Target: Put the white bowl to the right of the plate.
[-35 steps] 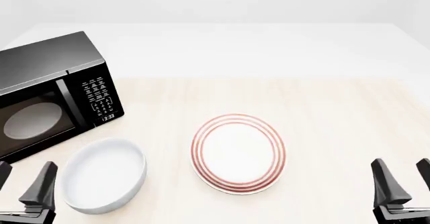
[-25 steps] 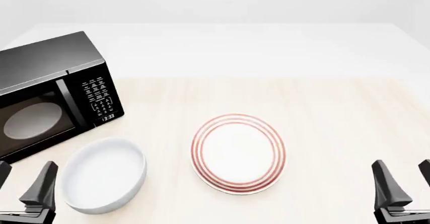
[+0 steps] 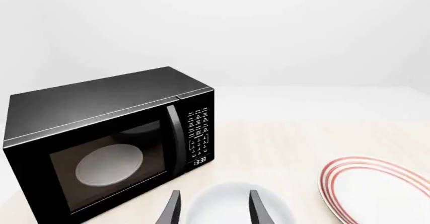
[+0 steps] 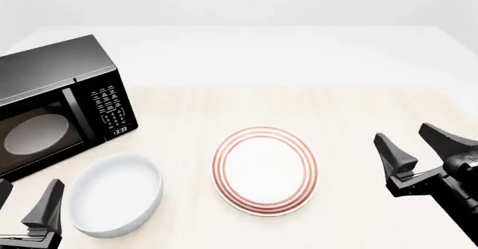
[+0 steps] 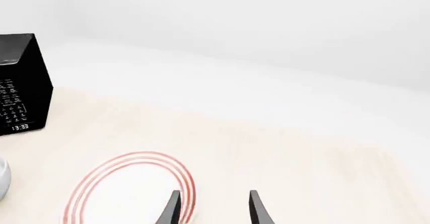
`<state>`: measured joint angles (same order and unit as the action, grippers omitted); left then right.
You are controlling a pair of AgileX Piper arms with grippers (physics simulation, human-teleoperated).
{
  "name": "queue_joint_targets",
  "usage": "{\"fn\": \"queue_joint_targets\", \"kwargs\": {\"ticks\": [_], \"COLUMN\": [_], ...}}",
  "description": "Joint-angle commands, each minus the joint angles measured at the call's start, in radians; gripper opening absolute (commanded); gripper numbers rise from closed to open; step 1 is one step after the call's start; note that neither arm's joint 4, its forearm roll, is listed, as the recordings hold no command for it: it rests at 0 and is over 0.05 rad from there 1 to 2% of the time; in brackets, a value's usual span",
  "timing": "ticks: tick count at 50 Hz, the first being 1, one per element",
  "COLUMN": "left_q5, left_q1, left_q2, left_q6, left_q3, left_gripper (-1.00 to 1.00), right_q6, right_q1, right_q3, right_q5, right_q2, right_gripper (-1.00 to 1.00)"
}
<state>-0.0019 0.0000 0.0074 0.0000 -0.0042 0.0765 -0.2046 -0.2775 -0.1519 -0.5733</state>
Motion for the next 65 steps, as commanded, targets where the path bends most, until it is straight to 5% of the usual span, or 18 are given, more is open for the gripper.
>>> {"fn": "queue_joint_targets", "kwargs": {"ticks": [1, 13, 15, 35, 65], "left_q5": [0.000, 0.000, 0.000, 0.000, 0.000], "left_q1": [0.000, 0.000, 0.000, 0.000, 0.000], "left_q2": [0.000, 0.000, 0.000, 0.000, 0.000], "left_q6": [0.000, 0.000, 0.000, 0.000, 0.000], "left_q3": [0.000, 0.000, 0.000, 0.000, 0.000], "left_gripper": [1.00, 1.00, 1.00, 1.00, 1.00], "right_q6": [0.020, 0.027, 0.074, 0.022, -0.003], "right_q1": [-0.138, -0.279, -0.299, -0.492, -0.683], "right_q3": [-0.211, -0.452, -0.495, -0.825, -1.163], "right_q5": [-0.025, 0.033, 0.037, 0.131, 0.297], "right_q2": [-0.327, -0.558, -0.611, -0.986, -1.302], "right_gripper": [1.00, 1.00, 1.00, 1.00, 1.00]}}
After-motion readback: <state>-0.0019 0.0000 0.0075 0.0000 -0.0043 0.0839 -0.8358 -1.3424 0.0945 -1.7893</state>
